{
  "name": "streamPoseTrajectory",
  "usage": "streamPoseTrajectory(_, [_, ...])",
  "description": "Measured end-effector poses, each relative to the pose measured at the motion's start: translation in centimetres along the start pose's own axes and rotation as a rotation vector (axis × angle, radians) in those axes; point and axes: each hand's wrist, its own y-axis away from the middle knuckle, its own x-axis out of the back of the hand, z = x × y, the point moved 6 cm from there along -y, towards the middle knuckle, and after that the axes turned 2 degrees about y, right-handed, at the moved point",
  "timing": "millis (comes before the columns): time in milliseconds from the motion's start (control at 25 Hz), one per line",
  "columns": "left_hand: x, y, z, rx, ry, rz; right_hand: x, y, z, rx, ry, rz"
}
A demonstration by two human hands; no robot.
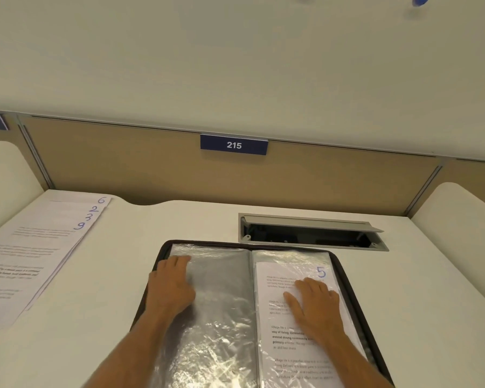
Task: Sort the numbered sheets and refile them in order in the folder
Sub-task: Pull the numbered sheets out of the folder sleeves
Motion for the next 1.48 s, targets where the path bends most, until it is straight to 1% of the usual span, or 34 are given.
streamPoseTrajectory(40, [-0.6,0.0,1.9,-0.062,0.033,-0.011,0.7,-1.0,0.0,-0.003,0.018,0.018])
streamPoseTrajectory(120, [-2.1,0.2,6.2,-0.191,0.073,-0.073,1.5,-3.3,0.1,-0.012,0.02,-0.002])
streamPoseTrajectory(200, [-3.9,0.7,10.1,-0.274,0.078,-0.144,2.2,-5.4,0.0,-0.021,-0.021,-0.009])
streamPoseTrajectory(320, [-7.2,1.3,12.9,-0.267,0.032,-0.262,2.3,-8.4,0.0,-0.012,-0.068,-0.03])
streamPoseTrajectory(400, [-9.2,1.7,13.1,-0.26,-0.04,-0.307,2.2,-10.0,-0.4,0.02,-0.036,-0.057])
streamPoseTrajectory(520, [-10.3,2.1,12.7,-0.301,-0.079,-0.259,2.0,-11.5,-0.9,0.052,0.046,-0.116])
streamPoseTrajectory(560, [-10.3,2.2,12.7,-0.304,-0.078,-0.29,2.1,-11.8,-1.0,0.053,0.066,-0.119])
streamPoseTrajectory(600, [-10.7,2.4,12.6,-0.301,-0.079,-0.334,2.4,-12.0,-1.1,0.05,0.074,-0.108])
streamPoseTrajectory(640, [-10.7,2.4,12.7,-0.307,-0.09,-0.337,2.8,-12.1,-1.2,0.049,0.072,-0.081])
streamPoseTrajectory(680, [-10.6,2.3,12.8,-0.317,-0.09,-0.301,3.2,-12.2,-1.3,0.044,0.065,-0.051])
streamPoseTrajectory(800, [-10.4,2.3,12.8,-0.309,-0.054,-0.261,4.2,-12.0,-1.7,0.066,0.104,0.044])
streamPoseTrajectory(920, [-9.8,2.3,12.8,-0.315,-0.076,-0.22,4.2,-11.7,-1.9,0.135,0.163,0.081])
streamPoseTrajectory(1000, [-10.2,2.3,12.7,-0.303,-0.088,-0.272,4.2,-11.4,-2.1,0.15,0.189,0.063])
streamPoseTrajectory(1160, [-10.0,2.4,12.8,-0.297,-0.086,-0.28,4.2,-11.3,-2.4,0.146,0.172,0.003])
streamPoseTrajectory(1320, [-10.0,2.4,12.8,-0.306,-0.089,-0.286,5.0,-11.7,-2.3,0.145,0.17,-0.101])
streamPoseTrajectory(1400, [-10.1,2.4,12.8,-0.307,-0.087,-0.286,5.3,-12.0,-2.5,0.181,0.176,-0.112])
streamPoseTrajectory(1480, [-10.1,2.4,12.7,-0.308,-0.077,-0.279,5.3,-12.5,-2.7,0.224,0.232,-0.112])
